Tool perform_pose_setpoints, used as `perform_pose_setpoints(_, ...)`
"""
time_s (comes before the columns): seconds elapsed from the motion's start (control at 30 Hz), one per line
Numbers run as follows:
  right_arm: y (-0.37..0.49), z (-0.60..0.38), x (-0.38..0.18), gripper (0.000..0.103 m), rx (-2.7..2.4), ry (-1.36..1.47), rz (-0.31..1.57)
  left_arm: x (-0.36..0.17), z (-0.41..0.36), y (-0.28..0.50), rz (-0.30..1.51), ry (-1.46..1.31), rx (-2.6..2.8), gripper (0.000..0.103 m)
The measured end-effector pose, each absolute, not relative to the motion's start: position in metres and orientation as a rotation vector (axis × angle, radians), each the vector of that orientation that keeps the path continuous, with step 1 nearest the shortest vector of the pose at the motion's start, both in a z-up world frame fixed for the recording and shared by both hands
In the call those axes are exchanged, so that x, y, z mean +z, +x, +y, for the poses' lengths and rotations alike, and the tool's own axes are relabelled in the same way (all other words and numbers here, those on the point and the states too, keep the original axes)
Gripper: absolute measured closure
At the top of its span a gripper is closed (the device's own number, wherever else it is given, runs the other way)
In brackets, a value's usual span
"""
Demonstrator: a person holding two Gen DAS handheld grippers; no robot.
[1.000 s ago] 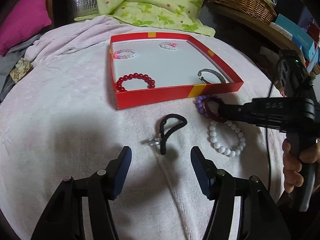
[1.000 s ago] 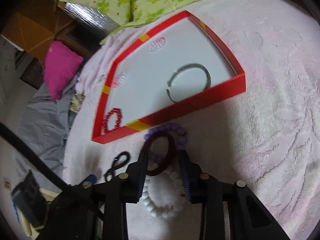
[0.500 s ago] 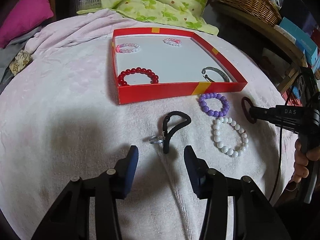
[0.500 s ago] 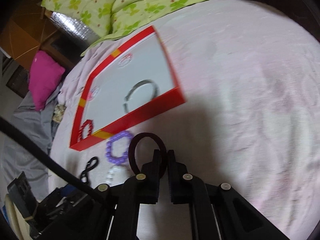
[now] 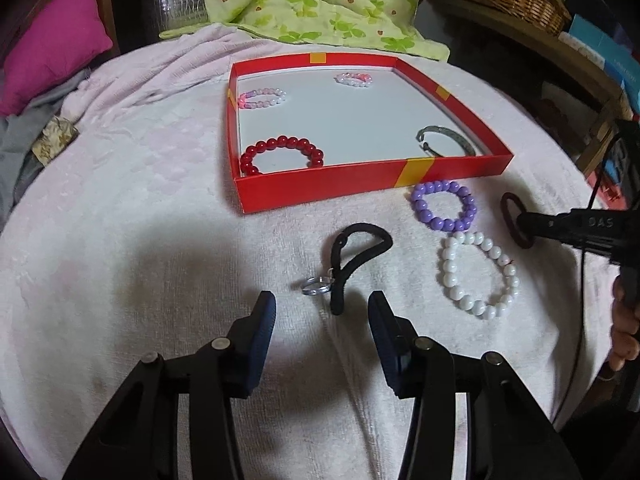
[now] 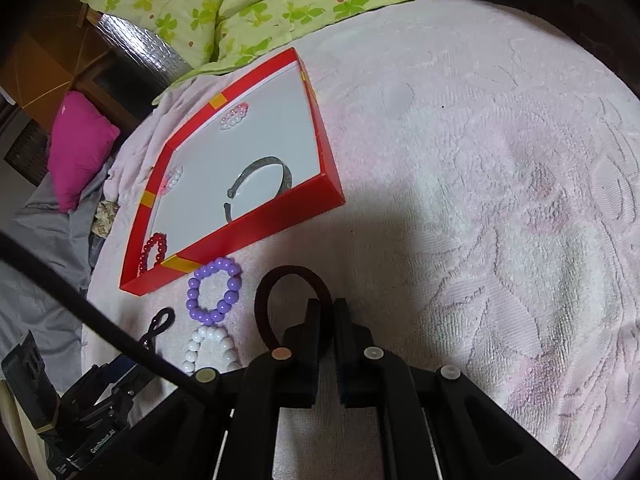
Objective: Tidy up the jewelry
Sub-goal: 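Grasp the black hair tie with the left tool while the right tool holds the maroon ring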
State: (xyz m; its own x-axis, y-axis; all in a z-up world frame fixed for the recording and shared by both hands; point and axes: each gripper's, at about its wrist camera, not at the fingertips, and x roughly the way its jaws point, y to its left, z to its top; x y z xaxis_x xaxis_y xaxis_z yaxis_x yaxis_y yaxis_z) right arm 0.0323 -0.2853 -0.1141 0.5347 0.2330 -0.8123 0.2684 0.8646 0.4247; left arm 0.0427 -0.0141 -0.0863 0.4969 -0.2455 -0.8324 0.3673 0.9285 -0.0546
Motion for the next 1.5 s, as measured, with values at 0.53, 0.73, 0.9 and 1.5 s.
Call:
perform_pose_setpoints(0.53, 0.035, -0.284, -0.114, 0.095, -0.021, 0.543, 1.027, -0.094, -0.024, 0.043, 0.966, 0.203, -0.348, 0.054)
perform_pose_setpoints(0.73, 0.034, -0.283, -0.114, 0.095, -0.018, 0.539, 1.023, -0.096, -0.027, 0.042, 0.96, 0.215, -0.333, 0.047)
perform_pose_setpoints(0.9, 0.032, -0.284, -0.115, 0.095, -0.02, 0.552, 1.015, -0.099, -0.023, 0.043, 0.948, 0.192, -0.313, 0.035)
perform_pose_setpoints(1.5, 0.026, -0.292, -0.116, 0.095, 0.006, 0.576, 0.996, -0.086, -0.001, 0.04, 0.97, 0.132, -0.407, 0.027)
